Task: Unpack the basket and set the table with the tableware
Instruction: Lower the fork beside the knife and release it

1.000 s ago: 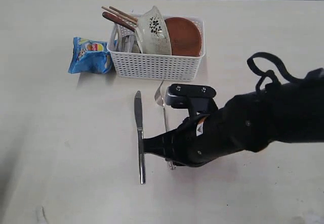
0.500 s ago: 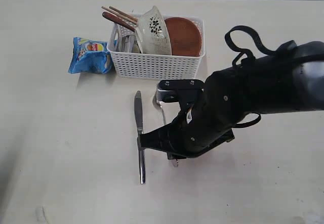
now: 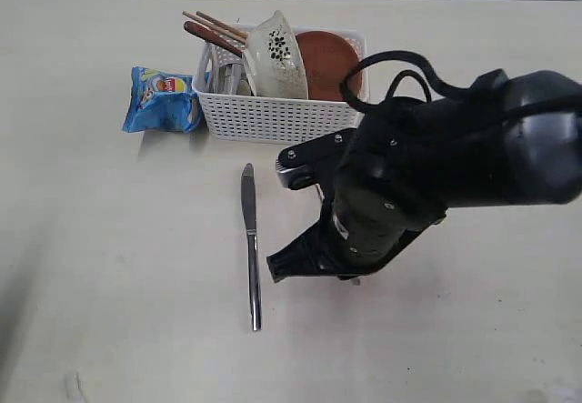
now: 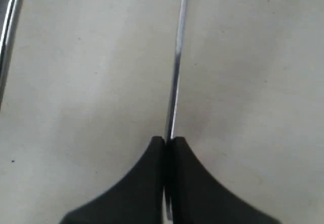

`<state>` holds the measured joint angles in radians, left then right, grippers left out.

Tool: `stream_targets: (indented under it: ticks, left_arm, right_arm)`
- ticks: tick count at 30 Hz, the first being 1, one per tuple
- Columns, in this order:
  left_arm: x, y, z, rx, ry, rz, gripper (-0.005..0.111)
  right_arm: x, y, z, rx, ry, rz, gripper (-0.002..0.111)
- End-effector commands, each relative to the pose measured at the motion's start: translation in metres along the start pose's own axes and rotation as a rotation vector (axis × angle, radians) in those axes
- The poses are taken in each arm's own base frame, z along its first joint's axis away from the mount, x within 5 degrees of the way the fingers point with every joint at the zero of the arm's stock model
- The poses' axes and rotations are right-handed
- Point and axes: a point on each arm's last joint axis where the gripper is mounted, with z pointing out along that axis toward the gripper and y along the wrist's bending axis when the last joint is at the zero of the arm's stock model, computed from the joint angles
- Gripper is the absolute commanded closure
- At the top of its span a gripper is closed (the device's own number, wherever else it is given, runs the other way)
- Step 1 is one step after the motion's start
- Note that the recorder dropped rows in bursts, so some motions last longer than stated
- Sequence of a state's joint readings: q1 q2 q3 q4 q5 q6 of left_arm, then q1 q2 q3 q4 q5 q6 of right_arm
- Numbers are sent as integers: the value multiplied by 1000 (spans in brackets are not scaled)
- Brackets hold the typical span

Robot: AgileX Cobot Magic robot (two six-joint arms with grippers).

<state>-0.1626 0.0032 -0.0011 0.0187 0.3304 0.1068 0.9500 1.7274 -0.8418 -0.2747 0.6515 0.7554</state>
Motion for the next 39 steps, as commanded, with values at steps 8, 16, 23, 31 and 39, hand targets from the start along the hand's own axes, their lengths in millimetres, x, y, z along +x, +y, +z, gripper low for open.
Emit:
stream_targets:
  ticks: [8, 16, 23, 31, 39]
  left_arm:
    - [0, 0, 0, 4, -9, 5, 107]
    - [0, 0, 0, 4, -9, 5, 107]
    - [0, 0, 0, 4, -9, 5, 107]
    - [0, 0, 0, 4, -9, 7, 107]
    - [0, 0, 0, 4, -9, 7, 107]
  right_arm:
    - [7, 14, 4, 89, -24, -91, 109]
    - [3, 31, 10, 183, 25, -185, 109]
    - [-9, 39, 0, 165, 5, -198, 109]
    - [-4, 34, 0, 213, 64, -220, 108]
    - [-4, 34, 0, 212, 65, -219, 70]
